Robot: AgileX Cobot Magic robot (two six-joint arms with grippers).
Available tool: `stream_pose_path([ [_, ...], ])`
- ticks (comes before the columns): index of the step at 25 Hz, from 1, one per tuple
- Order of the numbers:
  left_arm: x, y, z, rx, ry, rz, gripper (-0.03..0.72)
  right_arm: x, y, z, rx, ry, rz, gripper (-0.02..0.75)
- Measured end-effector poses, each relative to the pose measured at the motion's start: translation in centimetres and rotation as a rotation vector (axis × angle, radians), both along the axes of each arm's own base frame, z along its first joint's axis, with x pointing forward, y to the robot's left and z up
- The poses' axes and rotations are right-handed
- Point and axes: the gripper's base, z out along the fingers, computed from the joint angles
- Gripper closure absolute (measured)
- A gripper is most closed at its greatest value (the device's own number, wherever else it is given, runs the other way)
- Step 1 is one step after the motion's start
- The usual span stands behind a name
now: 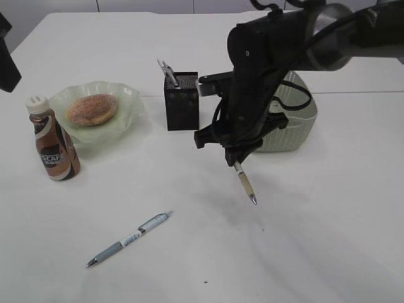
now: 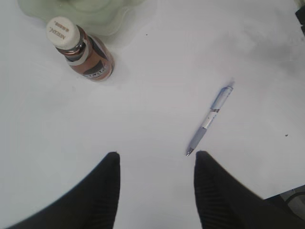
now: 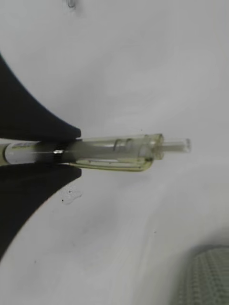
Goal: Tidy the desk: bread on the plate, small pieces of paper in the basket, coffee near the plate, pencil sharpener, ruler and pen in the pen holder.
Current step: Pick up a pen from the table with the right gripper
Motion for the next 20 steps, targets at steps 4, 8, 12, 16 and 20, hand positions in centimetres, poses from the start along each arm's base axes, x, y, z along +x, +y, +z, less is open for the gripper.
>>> stream_pose_path([
  [4, 0.0, 0.0, 0.0, 0.001, -0.001, 0.000, 0.318, -1.1, -0.6, 1.3, 0.039, -0.092, 0.041, 0.675],
  [8, 0.0, 0.0, 0.0, 0.001, -0.001, 0.000, 0.318, -3.3, -1.7, 1.4, 0.104, -0.245, 0.085, 0.675],
  [12, 0.0, 0.0, 0.0, 0.001, -0.001, 0.000, 0.318, -5.7, -2.8, 1.8, 0.205, -0.469, 0.131, 0.676],
  [16, 0.0, 0.0, 0.0, 0.001, -0.001, 0.000, 0.318, -6.6, -3.1, 1.8, 0.284, -0.628, 0.149, 0.676],
  [20, 0.0, 0.0, 0.0, 0.001, -0.001, 0.000, 0.318, -6.0, -2.6, 3.1, 0.374, -0.807, 0.162, 0.676],
])
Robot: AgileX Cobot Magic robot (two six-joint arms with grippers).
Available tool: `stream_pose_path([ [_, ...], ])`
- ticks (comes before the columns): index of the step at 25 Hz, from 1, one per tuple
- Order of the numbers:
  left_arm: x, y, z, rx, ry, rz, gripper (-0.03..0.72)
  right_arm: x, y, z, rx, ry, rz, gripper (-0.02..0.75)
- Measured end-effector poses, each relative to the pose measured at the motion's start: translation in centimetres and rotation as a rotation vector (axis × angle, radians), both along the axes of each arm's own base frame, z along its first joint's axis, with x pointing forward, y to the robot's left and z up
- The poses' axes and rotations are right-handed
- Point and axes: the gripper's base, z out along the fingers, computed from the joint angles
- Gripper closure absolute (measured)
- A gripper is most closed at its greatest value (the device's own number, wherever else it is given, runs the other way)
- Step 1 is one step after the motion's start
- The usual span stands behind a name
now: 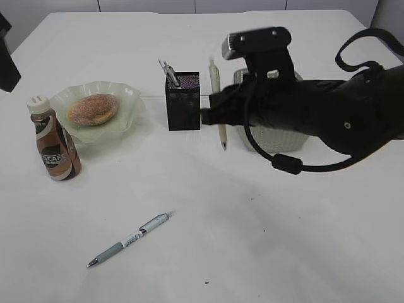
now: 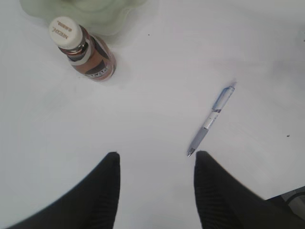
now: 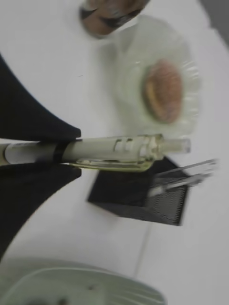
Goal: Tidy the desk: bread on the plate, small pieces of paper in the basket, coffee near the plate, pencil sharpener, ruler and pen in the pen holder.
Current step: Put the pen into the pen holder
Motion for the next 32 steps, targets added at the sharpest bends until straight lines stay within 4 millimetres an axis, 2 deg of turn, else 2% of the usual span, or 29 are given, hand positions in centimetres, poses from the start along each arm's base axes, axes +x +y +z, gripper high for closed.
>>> stream_pose_path([
  [4, 0.0, 0.0, 0.0, 0.001, 0.000, 0.000, 0.318, 0.7, 0.6, 2.3, 0.106, -0.221, 0.025, 0.677],
  [8, 0.0, 0.0, 0.0, 0.003, -0.001, 0.000, 0.318, 2.1, 1.3, 4.3, 0.112, -0.326, 0.032, 0.677],
  [11, 0.0, 0.0, 0.0, 0.003, -0.001, 0.000, 0.318, 4.1, 2.0, 5.2, 0.124, -0.375, 0.020, 0.677],
  [14, 0.0, 0.0, 0.0, 0.004, -0.002, 0.001, 0.318, 6.9, 2.4, 5.8, 0.144, -0.417, -0.008, 0.676],
  [17, 0.0, 0.0, 0.0, 0.005, -0.002, 0.001, 0.318, 10.1, 2.4, 5.1, 0.148, -0.395, -0.053, 0.676],
  [21, 0.0, 0.1, 0.0, 0.006, -0.003, 0.001, 0.318, 13.1, 2.7, 3.7, 0.140, -0.364, -0.079, 0.676],
  [28, 0.0, 0.1, 0.0, 0.006, -0.003, 0.001, 0.318, 15.9, 4.0, 0.0, 0.135, -0.317, -0.083, 0.676],
  [32, 0.0, 0.1, 0.0, 0.006, -0.003, 0.001, 0.318, 16.7, 4.2, -1.2, 0.126, -0.291, -0.086, 0.676],
])
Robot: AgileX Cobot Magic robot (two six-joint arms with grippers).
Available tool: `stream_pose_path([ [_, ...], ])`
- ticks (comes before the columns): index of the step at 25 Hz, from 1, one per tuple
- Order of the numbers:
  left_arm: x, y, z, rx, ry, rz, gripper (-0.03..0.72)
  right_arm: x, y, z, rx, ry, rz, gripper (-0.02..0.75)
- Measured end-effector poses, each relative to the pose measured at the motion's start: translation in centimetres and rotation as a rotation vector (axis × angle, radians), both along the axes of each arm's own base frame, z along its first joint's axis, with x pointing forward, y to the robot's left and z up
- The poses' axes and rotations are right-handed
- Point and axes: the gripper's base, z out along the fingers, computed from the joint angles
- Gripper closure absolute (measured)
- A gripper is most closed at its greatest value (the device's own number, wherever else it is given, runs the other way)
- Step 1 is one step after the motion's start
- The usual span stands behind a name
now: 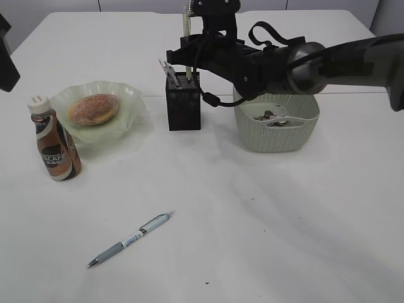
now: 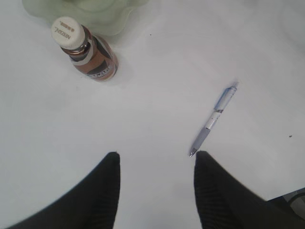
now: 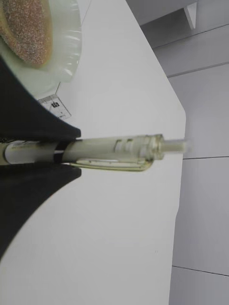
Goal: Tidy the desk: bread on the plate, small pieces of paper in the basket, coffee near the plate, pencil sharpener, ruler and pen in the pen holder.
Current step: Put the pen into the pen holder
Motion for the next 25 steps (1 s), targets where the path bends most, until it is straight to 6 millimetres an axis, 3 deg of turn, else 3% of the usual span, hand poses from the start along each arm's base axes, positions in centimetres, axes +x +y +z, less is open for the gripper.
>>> stream_pose_path([
  [9, 0.0, 0.0, 0.0, 0.000, 0.000, 0.000, 0.318, 0.2, 0.1, -0.8, -0.015, 0.040, 0.000, 0.659],
  [13, 0.0, 0.0, 0.0, 0.000, 0.000, 0.000, 0.318, 0.2, 0.1, -1.2, -0.023, 0.058, 0.000, 0.596],
  [19, 0.0, 0.0, 0.0, -0.002, 0.001, 0.000, 0.318, 0.2, 0.1, -1.2, -0.027, 0.068, 0.000, 0.418],
  [25, 0.0, 0.0, 0.0, -0.002, 0.001, 0.000, 0.318, 0.0, 0.0, -1.1, -0.059, 0.139, -0.001, 0.391],
])
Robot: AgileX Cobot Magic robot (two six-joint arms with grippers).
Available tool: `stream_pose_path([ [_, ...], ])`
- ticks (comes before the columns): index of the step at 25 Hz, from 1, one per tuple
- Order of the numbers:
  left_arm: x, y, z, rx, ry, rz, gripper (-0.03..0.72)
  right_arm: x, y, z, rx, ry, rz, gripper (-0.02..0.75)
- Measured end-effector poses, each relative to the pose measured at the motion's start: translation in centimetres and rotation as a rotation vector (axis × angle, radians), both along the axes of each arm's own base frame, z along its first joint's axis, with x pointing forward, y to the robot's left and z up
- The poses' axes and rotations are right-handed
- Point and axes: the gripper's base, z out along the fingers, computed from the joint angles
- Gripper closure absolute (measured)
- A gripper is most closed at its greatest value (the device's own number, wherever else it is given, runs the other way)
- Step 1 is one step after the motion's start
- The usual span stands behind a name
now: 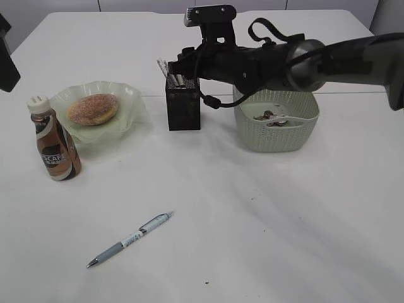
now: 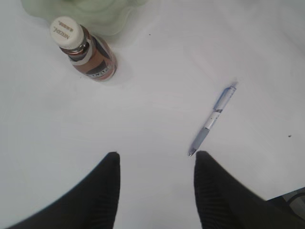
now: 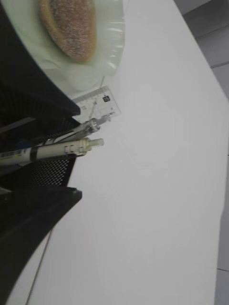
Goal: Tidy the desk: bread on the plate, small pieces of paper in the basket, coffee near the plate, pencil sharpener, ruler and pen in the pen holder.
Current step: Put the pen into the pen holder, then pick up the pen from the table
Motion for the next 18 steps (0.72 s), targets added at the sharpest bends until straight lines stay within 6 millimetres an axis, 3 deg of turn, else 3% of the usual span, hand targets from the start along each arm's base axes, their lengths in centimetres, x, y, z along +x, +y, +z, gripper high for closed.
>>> stream_pose_path([
  [4, 0.0, 0.0, 0.0, -0.002, 0.001, 0.000, 0.318, -1.3, -0.6, 3.5, -0.053, 0.134, -0.001, 0.391],
  [10, -0.7, -1.6, -0.1, 0.027, -0.006, -0.127, 0.318, -6.3, -2.3, 11.7, -0.059, 0.362, 0.010, 0.391],
  [14, -0.4, -3.1, -1.1, 0.064, 0.023, -0.213, 0.318, -8.9, -3.2, 14.4, -0.088, 0.469, 0.027, 0.391],
  [18, 1.5, -4.9, -4.3, 0.125, 0.112, -0.275, 0.318, -10.5, -3.7, 15.8, -0.133, 0.592, 0.040, 0.391],
])
